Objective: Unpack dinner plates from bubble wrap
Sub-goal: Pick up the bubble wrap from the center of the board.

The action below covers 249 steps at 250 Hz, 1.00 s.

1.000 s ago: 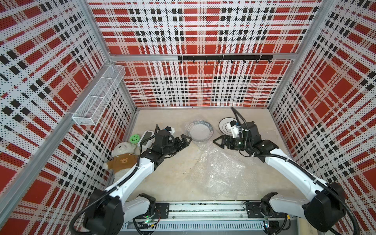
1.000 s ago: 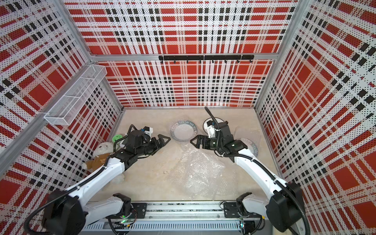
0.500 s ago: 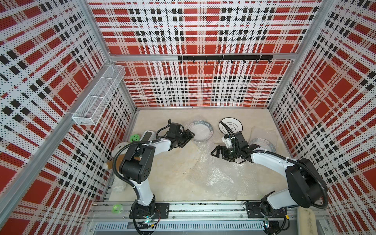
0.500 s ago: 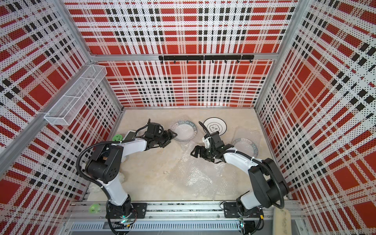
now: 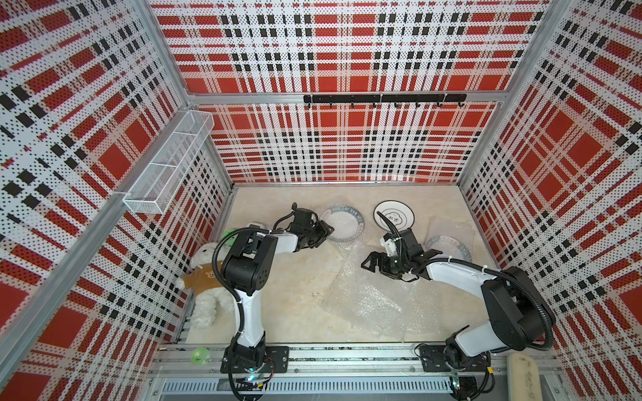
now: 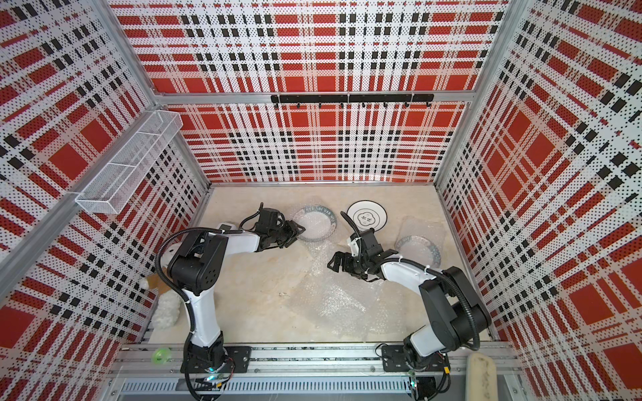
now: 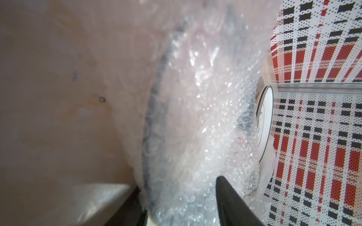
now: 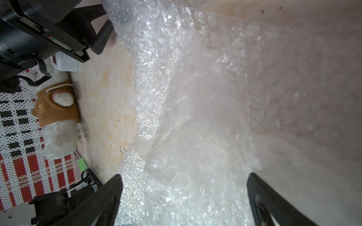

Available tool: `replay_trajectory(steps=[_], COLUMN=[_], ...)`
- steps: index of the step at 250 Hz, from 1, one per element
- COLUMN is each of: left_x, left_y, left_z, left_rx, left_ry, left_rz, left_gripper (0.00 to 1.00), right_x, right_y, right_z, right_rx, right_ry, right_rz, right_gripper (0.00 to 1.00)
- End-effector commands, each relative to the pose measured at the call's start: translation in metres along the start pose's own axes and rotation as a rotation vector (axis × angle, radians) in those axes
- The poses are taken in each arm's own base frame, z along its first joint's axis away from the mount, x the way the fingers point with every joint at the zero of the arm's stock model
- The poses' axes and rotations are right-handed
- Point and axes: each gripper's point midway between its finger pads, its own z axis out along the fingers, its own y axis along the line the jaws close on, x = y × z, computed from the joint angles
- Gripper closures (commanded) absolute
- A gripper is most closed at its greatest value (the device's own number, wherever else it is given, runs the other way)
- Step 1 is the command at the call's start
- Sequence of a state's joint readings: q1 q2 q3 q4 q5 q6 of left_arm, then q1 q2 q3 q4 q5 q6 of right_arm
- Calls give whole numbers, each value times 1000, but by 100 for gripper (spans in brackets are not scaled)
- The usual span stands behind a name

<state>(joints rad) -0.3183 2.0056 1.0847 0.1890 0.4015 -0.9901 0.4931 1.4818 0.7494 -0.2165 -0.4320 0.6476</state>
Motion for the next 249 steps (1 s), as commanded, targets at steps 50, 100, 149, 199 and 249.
replay_trajectory(steps=[50,100,149,199,249], left_x=[-21,-34,-58,-42,31], left_y=[8,-12,-45,-86,-95], left_z=[5,-7,-58,-132,-187], left_rx=[32,128,243,375,308], left_ry=[-27,-41,-106,-83,77], left_rz=[-61,-74,-82,-18,170], left_gripper=[67,92,100,100,100], right_x=[-43,-38,-36,-53,-76], right_y=[71,71,70,72,65], right_z=[-115,-147,-155,-166,-183], right_rx=[-29,15,22,28,-35], right_ry=[-258,-318,-338,-372,-420], right_rz=[-175,-219,-233,-236,-185], right_gripper=[0,0,0,0,0])
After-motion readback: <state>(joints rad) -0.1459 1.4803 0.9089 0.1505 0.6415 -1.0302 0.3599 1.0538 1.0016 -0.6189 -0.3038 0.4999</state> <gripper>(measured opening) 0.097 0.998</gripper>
